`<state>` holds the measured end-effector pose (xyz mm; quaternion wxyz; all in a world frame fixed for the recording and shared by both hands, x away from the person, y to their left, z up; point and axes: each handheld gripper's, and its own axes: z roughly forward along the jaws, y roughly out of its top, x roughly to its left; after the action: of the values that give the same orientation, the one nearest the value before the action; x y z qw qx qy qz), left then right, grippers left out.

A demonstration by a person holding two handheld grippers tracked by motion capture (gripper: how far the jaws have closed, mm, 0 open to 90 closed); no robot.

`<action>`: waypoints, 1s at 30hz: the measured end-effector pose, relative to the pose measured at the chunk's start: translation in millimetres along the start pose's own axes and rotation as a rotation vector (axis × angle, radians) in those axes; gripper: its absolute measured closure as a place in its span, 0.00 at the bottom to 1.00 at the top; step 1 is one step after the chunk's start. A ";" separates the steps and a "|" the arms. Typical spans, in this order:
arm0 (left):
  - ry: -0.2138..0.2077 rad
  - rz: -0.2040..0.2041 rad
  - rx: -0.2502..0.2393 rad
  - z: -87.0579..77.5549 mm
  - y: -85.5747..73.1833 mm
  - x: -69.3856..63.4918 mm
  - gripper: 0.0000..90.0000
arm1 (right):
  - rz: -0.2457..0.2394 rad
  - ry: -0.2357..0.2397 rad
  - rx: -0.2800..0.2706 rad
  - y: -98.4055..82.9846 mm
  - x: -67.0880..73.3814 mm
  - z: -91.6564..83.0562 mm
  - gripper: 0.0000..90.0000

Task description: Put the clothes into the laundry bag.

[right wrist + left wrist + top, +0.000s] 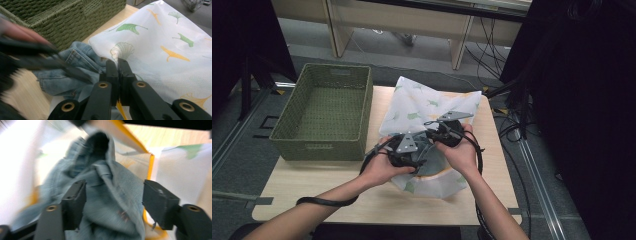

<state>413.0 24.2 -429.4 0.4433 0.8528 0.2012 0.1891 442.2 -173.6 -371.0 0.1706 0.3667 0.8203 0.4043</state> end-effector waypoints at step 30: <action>0.100 -0.001 0.308 -24.5 -79.0 27.0 0.84 | -0.016 -0.001 0.035 -3.2 5.1 5.6 1.00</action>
<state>409.8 96.2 -478.2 0.2969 0.9001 0.2501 0.1980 440.5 -168.2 -376.9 0.1679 0.3633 0.8301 0.3882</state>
